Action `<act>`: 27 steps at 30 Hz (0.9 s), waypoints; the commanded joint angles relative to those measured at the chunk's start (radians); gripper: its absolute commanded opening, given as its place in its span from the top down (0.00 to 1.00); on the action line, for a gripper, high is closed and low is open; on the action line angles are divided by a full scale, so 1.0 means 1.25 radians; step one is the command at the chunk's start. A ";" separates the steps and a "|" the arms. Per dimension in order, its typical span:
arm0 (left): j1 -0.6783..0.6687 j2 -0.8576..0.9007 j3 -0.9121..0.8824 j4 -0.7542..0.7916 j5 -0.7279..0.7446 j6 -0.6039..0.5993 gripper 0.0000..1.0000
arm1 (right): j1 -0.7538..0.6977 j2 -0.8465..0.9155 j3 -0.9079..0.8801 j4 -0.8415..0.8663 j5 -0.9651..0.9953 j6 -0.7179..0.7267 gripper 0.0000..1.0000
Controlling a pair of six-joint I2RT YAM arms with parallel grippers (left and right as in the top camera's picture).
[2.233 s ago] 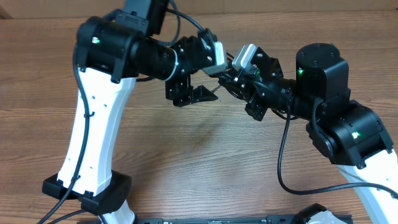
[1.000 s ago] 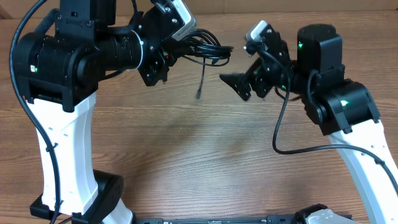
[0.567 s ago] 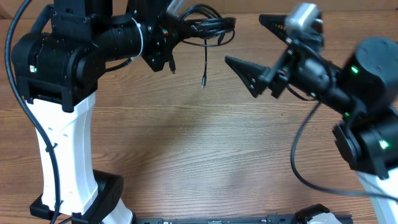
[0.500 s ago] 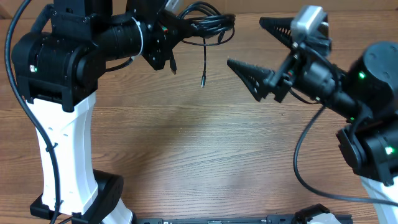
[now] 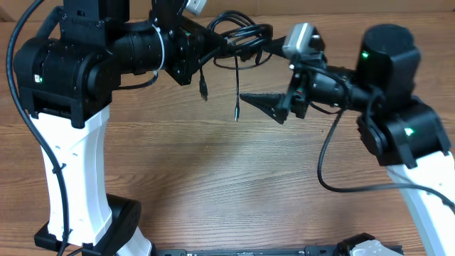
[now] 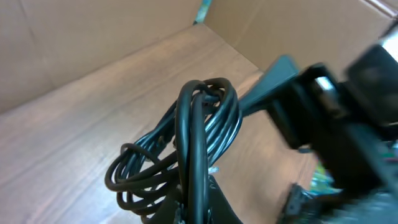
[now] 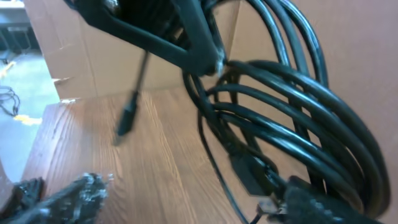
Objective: Untangle cables
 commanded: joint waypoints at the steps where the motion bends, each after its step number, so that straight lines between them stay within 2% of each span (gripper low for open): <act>1: 0.003 -0.013 0.018 -0.012 0.040 -0.037 0.96 | 0.006 -0.002 0.015 0.002 -0.010 -0.039 0.38; 2: 0.003 -0.013 0.018 -0.016 0.041 -0.037 0.96 | 0.006 -0.002 0.015 0.002 -0.010 -0.039 0.45; 4: 0.003 -0.013 0.018 -0.024 0.041 -0.037 0.96 | 0.006 -0.002 0.015 0.002 -0.010 -0.038 0.48; 7: 0.003 -0.013 0.018 -0.031 0.060 -0.036 0.96 | 0.006 -0.002 0.015 -0.005 -0.011 -0.038 0.38; 10: 0.003 -0.013 0.018 -0.028 0.082 -0.036 0.96 | 0.007 -0.002 0.015 -0.010 -0.031 -0.038 0.33; 11: 0.003 -0.013 0.018 -0.028 0.082 -0.036 0.96 | 0.011 -0.001 0.015 -0.012 -0.031 -0.038 0.28; 14: 0.003 -0.013 0.018 -0.030 0.076 -0.023 0.96 | 0.015 -0.004 0.015 0.032 -0.031 -0.038 0.22; 19: 0.003 -0.013 0.018 -0.055 0.051 0.007 0.96 | 0.011 -0.051 0.022 0.115 0.040 -0.016 0.22; 27: 0.003 -0.013 0.018 -0.068 0.056 0.009 0.96 | 0.011 -0.107 0.022 0.100 0.147 -0.017 0.21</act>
